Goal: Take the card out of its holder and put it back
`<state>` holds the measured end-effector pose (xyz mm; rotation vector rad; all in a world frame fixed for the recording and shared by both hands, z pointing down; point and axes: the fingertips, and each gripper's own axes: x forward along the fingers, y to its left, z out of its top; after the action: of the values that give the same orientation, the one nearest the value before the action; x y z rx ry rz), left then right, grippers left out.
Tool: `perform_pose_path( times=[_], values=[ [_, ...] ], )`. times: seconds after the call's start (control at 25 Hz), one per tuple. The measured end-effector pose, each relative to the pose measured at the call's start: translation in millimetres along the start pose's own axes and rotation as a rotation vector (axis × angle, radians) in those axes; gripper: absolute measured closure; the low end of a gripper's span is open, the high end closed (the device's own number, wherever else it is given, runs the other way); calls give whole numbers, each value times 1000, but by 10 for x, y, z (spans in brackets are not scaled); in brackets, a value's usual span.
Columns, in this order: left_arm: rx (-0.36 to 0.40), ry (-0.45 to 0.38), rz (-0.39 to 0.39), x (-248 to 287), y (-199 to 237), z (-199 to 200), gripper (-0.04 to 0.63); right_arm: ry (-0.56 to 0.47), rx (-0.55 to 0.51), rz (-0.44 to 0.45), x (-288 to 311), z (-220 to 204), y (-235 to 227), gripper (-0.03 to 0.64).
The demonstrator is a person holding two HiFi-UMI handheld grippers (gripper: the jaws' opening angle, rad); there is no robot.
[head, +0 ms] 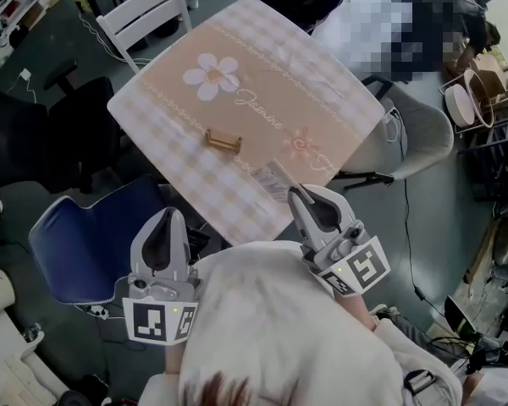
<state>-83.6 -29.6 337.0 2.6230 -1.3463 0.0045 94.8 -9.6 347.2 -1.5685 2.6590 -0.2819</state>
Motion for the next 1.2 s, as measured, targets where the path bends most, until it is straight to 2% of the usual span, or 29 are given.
perform_pose_path(
  times=[0.88,1.2],
  values=[
    [-19,20,44,-71,39,-35,595,27,31,30,-59,-38,50,597],
    [-33,29,21,-30,-138,-99,595,39,36,11,-209,-88,-51,597]
  ],
)
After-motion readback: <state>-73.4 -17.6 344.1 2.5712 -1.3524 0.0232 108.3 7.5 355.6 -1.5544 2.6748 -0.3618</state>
